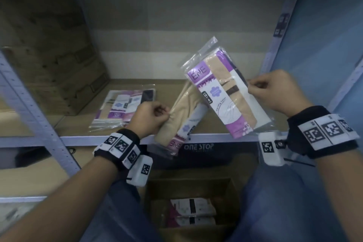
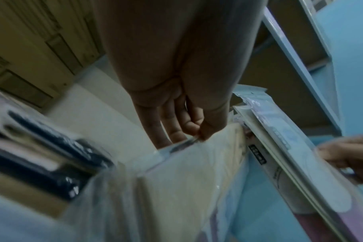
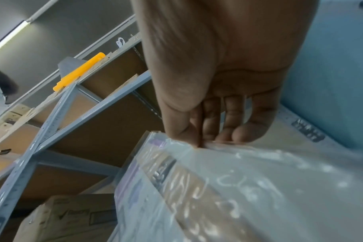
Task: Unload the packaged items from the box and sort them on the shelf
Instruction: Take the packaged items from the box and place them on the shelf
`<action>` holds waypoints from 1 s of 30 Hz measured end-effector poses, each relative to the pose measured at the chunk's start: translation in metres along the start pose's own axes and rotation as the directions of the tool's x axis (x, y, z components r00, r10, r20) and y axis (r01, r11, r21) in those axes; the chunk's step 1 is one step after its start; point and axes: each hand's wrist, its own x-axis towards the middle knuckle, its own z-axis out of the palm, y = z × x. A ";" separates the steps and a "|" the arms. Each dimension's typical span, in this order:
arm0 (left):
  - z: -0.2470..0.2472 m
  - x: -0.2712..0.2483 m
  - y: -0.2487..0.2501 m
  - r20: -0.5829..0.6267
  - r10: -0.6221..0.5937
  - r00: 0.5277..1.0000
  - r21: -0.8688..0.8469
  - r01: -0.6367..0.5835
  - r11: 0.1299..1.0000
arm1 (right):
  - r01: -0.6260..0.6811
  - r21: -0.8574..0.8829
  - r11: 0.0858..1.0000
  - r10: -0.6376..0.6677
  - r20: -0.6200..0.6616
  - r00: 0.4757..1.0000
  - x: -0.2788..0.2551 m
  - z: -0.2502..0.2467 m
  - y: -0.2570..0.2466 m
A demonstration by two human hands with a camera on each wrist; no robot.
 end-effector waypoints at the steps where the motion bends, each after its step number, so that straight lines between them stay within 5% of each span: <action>1: -0.013 0.004 -0.003 -0.035 -0.021 0.999 -0.017 0.020 1.000 | 0.013 0.041 0.999 -0.013 -0.006 1.000 0.008 0.007 -0.006; 9: -0.111 0.029 -0.046 -0.211 -0.248 0.946 -0.265 0.189 0.946 | -0.157 0.415 0.896 0.082 0.193 0.978 0.062 0.101 -0.073; 15: -0.147 0.034 -0.104 -0.135 -0.457 0.879 -0.417 0.368 0.831 | -0.300 0.487 0.820 0.100 0.395 0.913 0.076 0.176 -0.114; 25: -0.152 0.049 -0.162 -0.178 -0.652 0.737 -0.327 0.580 0.746 | -0.542 0.450 0.709 0.247 0.562 0.789 0.092 0.263 -0.126; 30: -0.149 0.051 -0.152 -0.265 -0.618 0.740 -0.175 0.593 0.786 | -0.529 0.438 0.727 0.227 0.574 0.787 0.091 0.270 -0.117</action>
